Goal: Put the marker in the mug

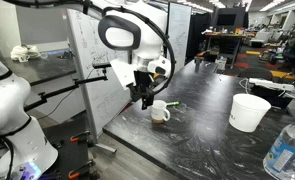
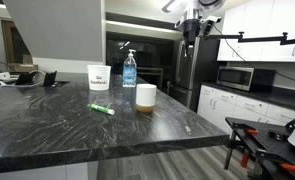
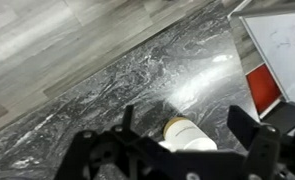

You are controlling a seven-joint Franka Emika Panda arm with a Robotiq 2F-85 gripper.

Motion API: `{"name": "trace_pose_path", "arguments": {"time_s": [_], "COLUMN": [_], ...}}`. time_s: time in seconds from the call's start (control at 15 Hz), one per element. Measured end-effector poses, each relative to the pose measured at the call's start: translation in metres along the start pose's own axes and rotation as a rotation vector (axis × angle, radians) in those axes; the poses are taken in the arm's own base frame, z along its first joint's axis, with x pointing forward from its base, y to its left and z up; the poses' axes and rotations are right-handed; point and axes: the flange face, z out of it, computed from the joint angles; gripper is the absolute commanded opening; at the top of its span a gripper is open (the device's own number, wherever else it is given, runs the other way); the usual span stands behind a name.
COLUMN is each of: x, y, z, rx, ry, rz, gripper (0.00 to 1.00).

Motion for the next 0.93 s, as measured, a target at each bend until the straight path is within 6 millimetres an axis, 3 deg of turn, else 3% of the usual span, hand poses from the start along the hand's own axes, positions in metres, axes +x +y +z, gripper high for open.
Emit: {"name": "trace_pose_path", "arguments": {"time_s": [0.6, 0.93], "x": [0.002, 0.046], "y": [-0.002, -0.030], "z": [0.000, 0.016], "rx": [-0.003, -0.010], "ry": [0.007, 0.117], "rz": [0.005, 0.036], "gripper": [1.00, 1.00]}}
